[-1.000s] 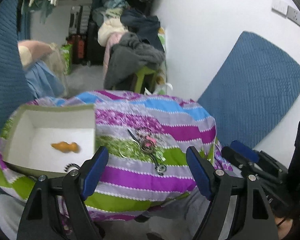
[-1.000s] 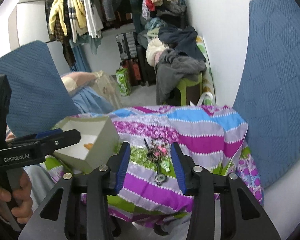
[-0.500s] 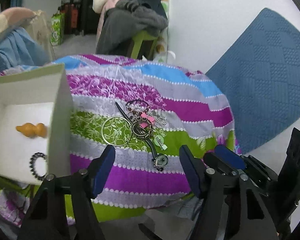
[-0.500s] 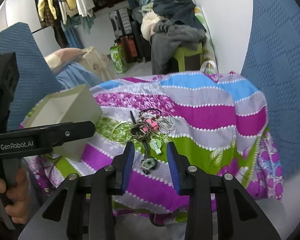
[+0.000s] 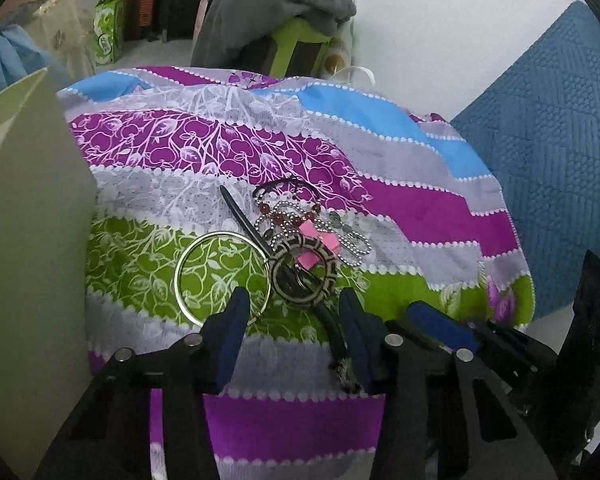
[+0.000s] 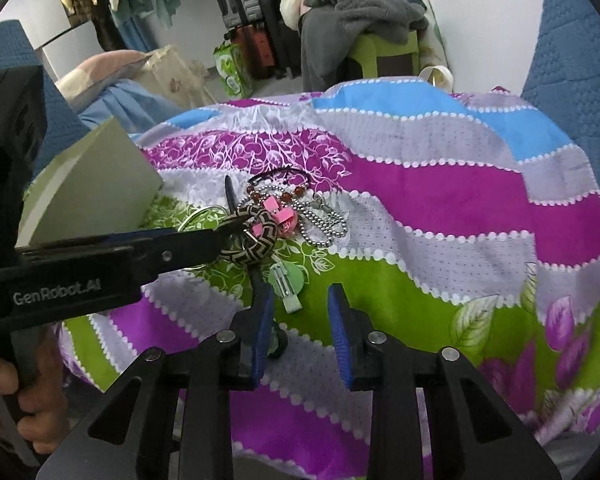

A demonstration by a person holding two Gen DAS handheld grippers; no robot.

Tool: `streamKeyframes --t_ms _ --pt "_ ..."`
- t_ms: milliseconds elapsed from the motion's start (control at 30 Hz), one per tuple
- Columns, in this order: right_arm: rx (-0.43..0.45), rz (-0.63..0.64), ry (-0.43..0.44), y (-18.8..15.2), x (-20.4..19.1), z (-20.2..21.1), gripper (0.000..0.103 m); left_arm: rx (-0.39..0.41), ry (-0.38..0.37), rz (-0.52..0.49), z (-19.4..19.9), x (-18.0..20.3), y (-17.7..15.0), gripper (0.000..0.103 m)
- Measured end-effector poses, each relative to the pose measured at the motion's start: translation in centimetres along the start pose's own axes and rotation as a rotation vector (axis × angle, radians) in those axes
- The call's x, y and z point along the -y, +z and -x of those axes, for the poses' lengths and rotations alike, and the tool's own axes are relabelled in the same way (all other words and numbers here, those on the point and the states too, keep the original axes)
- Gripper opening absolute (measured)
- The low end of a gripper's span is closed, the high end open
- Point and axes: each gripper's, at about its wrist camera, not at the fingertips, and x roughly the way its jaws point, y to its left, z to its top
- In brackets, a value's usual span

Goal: Organize jewelry
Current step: 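Grasp the patterned bangle with the left tool while the right tool grasps a green charm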

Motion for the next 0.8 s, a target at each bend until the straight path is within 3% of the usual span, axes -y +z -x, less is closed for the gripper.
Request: streamKeyframes --t_ms 367,567,633,700,800 --pt "-0.054 0.056 -0.021 0.5 -1.0 -3.0 0.025 -0.027 -0.022 0.032 -2.7 -1.4 0.4 0.030" --pt "-0.054 0.095 -0.052 0.2 -1.5 -3.4 0.025 -0.013 -0.019 0.007 -3.1 -1.0 0.5 0.030" --pt "-0.053 0.112 -0.063 0.1 -1.7 -3.4 0.020 -0.018 -0.014 0.005 -3.4 -0.9 0.6 0.024" --pt "-0.053 0.131 -0.072 0.1 -2.0 -3.4 0.014 -0.023 0.002 -0.002 -3.5 -0.7 0.6 0.011" --pt "-0.056 0.124 -0.072 0.2 -2.1 -3.5 0.012 -0.024 0.004 0.001 -3.5 -0.8 0.6 0.009"
